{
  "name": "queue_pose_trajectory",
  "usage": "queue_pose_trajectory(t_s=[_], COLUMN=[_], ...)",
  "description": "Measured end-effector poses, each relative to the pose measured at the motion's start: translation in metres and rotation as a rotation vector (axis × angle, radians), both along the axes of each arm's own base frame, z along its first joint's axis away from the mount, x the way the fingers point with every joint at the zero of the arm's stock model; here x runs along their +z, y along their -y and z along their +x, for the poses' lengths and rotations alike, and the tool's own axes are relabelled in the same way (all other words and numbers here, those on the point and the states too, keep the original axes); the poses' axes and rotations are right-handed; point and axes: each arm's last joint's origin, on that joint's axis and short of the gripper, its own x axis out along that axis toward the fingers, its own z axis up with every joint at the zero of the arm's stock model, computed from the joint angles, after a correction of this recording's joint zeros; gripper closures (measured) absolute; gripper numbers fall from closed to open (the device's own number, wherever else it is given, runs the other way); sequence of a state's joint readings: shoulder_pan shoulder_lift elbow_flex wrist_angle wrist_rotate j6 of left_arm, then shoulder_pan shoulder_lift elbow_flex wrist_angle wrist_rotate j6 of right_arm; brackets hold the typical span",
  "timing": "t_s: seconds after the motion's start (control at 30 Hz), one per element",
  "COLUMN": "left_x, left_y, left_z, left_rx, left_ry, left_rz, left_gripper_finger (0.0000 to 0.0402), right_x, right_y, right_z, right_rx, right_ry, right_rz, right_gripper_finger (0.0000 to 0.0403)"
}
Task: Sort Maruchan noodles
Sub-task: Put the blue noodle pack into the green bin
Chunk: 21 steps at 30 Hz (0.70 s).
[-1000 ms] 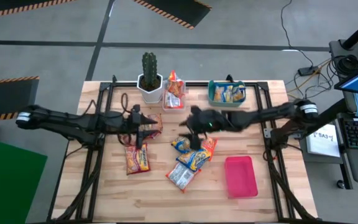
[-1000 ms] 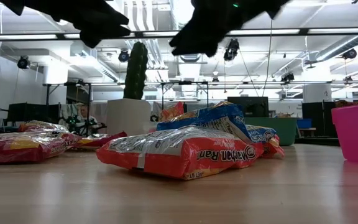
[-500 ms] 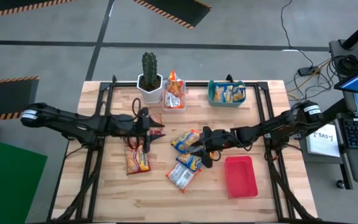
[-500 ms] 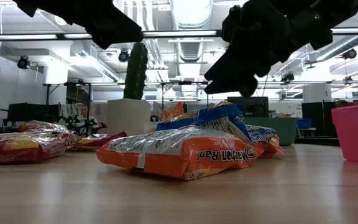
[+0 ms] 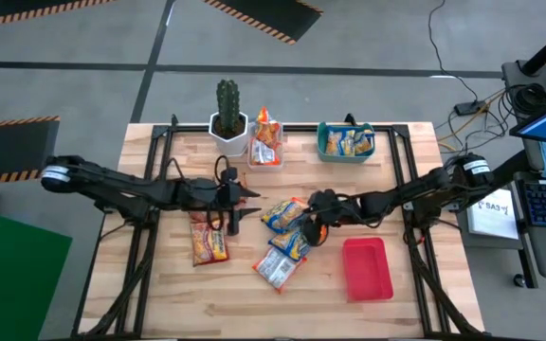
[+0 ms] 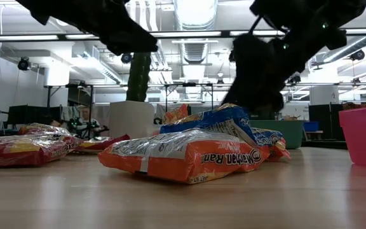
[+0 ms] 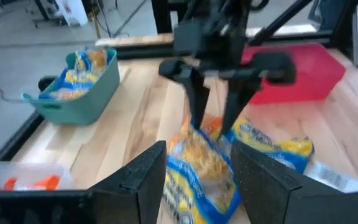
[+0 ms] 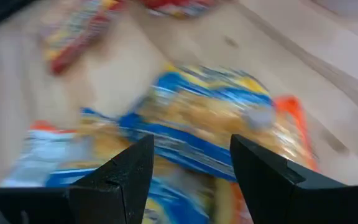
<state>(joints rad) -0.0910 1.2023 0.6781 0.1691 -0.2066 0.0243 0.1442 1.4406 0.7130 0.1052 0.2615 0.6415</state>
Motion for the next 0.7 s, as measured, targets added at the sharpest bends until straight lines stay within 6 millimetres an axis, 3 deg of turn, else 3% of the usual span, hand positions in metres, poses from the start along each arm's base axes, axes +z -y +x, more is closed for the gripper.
queue_pose_trajectory(t_s=[0.13, 0.37, 0.7], left_x=[-0.010, -0.032, -0.037], left_y=[0.001, 0.011, 0.032], left_z=[0.013, 0.028, 0.045], left_rx=[0.000, -0.007, -0.056], left_ry=[0.018, -0.025, -0.055], left_rz=[-0.003, -0.062, -0.081], left_gripper_finger=[0.0238, 0.0238, 0.0238], right_x=[-0.004, 0.001, 0.011], right_y=[0.011, 0.023, 0.030], right_z=[-0.004, 0.000, 0.003], right_rx=[-0.096, -0.100, -0.132], right_ry=[-0.080, -0.079, -0.137], right_rz=[0.014, -0.024, 0.028], right_gripper_finger=[0.0202, 0.0202, 0.0202])
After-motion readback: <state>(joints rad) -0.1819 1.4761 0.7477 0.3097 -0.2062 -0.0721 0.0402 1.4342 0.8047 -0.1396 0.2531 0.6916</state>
